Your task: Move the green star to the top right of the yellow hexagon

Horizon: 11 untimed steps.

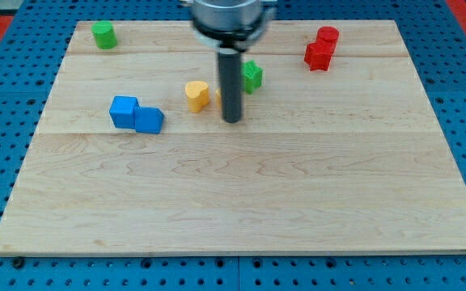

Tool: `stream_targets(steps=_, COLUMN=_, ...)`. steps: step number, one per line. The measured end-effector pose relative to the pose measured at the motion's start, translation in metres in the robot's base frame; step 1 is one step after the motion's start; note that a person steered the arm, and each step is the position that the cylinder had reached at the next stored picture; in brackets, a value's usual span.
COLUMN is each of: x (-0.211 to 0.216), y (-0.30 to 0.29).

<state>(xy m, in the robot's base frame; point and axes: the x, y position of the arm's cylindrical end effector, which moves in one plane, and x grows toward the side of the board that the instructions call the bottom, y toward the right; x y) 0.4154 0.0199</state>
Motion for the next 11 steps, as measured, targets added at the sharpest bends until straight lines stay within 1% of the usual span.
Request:
stream_targets(steps=1, x=0.0, y=0.025)
stream_targets(steps=2, x=-0.01, y=0.023)
stream_targets(steps=3, x=-0.012, y=-0.001)
stream_targets(steps=4, x=-0.026, y=-0.011)
stream_targets(steps=5, x=-0.027, y=-0.042)
stream_targets(steps=6, x=-0.039, y=0.039)
stream_targets(steps=7, x=-0.052, y=0.06)
stream_targets(steps=8, x=-0.056, y=0.008)
stream_targets(steps=9, x=-0.067, y=-0.017)
stream_targets(steps=10, x=-0.087, y=0.032)
stream_targets(steps=11, x=-0.1, y=0.004)
